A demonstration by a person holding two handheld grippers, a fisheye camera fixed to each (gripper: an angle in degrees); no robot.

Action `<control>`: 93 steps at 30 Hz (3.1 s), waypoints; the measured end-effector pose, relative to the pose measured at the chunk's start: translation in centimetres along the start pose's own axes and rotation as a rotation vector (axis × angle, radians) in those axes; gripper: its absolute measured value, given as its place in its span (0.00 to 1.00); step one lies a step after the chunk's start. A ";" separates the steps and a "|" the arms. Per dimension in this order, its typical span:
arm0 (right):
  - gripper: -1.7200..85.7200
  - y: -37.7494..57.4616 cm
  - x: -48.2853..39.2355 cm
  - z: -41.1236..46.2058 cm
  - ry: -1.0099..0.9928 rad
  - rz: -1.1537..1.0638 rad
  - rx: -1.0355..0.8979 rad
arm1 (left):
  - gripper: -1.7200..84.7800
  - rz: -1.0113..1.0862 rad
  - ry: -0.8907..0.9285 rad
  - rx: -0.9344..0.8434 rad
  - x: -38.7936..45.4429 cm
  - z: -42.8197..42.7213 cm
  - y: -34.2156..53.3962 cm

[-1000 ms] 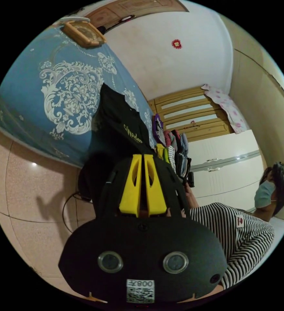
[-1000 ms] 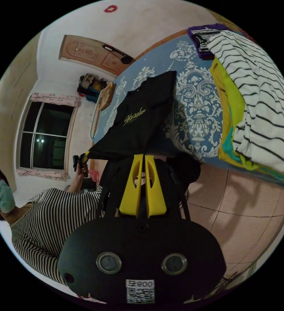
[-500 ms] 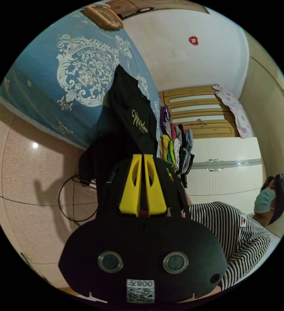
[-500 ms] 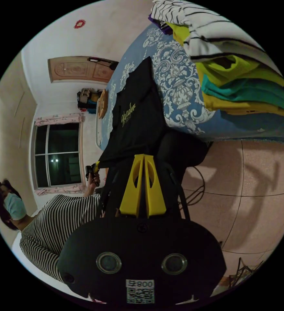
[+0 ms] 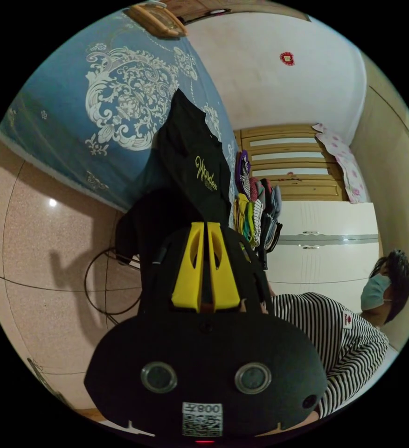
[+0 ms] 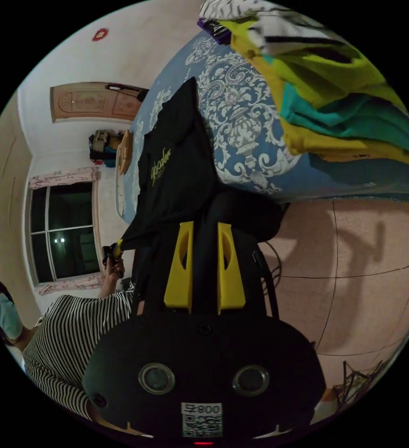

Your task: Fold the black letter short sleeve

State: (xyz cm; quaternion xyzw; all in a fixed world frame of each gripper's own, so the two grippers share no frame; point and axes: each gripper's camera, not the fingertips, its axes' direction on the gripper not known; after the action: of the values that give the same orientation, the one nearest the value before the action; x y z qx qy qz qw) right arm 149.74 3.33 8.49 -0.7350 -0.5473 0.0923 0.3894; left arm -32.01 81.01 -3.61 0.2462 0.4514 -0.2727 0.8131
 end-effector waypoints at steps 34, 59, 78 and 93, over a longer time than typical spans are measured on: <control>0.03 -7.1 -18.3 2.4 0.223 -0.129 -0.030 | 0.03 0.027 0.083 0.052 5.0 0.6 -10.0; 0.03 -42.5 -33.8 -0.8 0.378 -0.101 0.032 | 0.06 -0.059 -0.075 0.192 12.6 8.1 -42.7; 0.08 -55.8 -42.3 9.8 0.258 -0.309 -0.109 | 0.11 0.146 -0.119 -0.090 17.4 21.5 -51.4; 0.06 -64.9 -43.2 11.4 0.002 -0.083 -0.071 | 0.05 -0.126 0.061 0.026 16.1 24.6 -59.8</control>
State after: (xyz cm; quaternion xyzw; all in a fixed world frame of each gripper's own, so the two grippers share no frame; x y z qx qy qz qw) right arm 79.23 -22.84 31.94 -0.7252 -0.5797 0.0561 0.3672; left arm -49.92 17.89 -15.17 0.2359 0.4869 -0.3216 0.7771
